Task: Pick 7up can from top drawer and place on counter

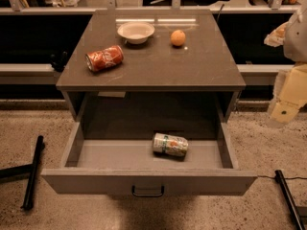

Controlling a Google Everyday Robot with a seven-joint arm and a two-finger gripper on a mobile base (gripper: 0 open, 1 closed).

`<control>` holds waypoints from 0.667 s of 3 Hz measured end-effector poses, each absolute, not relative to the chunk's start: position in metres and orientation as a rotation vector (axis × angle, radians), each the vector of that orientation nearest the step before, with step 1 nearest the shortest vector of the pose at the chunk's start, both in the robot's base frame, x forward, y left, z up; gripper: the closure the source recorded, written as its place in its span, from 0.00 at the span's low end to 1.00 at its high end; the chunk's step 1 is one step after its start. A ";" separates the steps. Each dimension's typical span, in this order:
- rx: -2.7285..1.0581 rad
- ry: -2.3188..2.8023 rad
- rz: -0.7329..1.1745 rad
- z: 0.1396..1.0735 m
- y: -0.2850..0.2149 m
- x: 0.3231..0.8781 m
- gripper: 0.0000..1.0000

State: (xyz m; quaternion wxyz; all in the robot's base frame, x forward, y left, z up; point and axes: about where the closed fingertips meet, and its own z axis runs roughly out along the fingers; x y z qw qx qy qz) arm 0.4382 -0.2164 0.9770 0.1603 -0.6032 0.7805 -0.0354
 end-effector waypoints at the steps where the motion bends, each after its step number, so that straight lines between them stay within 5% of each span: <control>1: -1.724 2.224 -0.089 0.975 -0.215 0.438 0.00; 2: -1.733 2.149 0.081 0.951 -0.194 0.437 0.00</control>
Offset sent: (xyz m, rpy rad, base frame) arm -0.0058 0.0549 -0.0695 0.3451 0.0972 0.1675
